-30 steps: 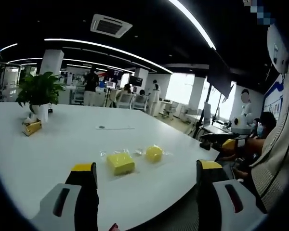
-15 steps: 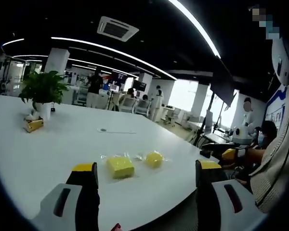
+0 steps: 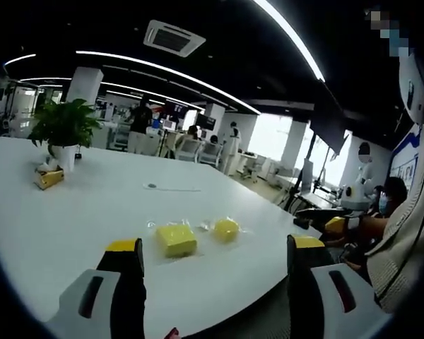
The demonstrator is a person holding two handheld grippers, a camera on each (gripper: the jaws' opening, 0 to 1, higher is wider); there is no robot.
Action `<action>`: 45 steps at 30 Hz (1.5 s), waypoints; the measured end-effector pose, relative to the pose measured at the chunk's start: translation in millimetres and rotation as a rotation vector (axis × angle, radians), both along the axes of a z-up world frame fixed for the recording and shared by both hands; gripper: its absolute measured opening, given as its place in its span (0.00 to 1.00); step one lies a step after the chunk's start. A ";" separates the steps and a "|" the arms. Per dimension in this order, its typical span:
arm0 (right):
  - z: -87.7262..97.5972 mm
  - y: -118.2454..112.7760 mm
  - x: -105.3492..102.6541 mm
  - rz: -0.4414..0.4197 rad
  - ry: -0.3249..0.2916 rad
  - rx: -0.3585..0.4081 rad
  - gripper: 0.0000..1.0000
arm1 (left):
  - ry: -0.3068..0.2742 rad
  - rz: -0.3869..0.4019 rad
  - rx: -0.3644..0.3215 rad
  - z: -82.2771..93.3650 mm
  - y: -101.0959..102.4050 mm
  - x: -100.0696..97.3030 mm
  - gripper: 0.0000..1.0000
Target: Compare the silicone blocks by pressing each to a similar depth, holding the contact briefly, and releasing to observe deformation and rebound differences across the visible hardness samples.
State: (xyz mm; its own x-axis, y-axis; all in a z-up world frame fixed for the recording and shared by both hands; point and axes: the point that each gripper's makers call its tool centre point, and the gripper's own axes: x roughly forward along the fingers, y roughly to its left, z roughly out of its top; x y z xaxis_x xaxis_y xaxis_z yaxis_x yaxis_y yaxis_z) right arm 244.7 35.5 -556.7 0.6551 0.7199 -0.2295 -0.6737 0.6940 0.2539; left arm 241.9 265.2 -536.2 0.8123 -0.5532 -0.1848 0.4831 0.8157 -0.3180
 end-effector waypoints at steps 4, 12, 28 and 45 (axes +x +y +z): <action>0.5 1.5 0.8 0.002 0.003 0.000 0.81 | 0.011 0.000 -0.009 -0.1 0.3 1.8 0.82; 6.6 0.6 7.1 0.003 -0.002 -0.007 0.81 | 0.068 0.001 -0.059 12.9 5.4 30.2 0.83; -3.8 3.6 25.3 0.001 0.052 -0.042 0.80 | 0.179 -0.009 -0.154 -13.9 10.2 99.8 0.81; -21.3 -4.6 43.5 -0.038 0.126 -0.088 0.80 | 0.300 -0.092 -0.177 -73.2 -6.2 174.5 0.78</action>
